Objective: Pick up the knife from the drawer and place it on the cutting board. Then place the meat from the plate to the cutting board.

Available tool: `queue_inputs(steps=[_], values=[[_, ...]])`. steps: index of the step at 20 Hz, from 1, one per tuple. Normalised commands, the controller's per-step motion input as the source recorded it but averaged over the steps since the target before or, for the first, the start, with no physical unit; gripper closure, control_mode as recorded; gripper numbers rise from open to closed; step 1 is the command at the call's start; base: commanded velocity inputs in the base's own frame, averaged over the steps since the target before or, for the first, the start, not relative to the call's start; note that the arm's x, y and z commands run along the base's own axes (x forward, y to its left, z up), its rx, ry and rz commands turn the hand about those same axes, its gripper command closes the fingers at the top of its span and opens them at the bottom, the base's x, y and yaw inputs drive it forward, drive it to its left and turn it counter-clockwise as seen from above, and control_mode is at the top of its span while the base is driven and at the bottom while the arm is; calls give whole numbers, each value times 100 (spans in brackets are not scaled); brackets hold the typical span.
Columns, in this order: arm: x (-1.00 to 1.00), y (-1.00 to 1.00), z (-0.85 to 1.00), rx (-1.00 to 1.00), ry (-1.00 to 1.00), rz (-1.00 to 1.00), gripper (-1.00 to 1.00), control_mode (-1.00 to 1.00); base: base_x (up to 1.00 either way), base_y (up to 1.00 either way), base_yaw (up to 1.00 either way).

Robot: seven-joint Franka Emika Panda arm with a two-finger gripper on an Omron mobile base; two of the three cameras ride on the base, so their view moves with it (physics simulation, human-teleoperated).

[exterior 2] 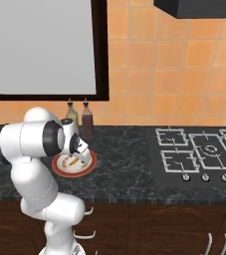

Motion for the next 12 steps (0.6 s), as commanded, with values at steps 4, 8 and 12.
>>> queue_inputs(steps=[4,8,12], values=[[-12,0,-39,0,-6,-5,100,-100,0,0,0],[-8,0,-16,0,-6,-11,100,-100,0,0,0],[0,0,0,0,0,-11,100,-100,0,0,0]])
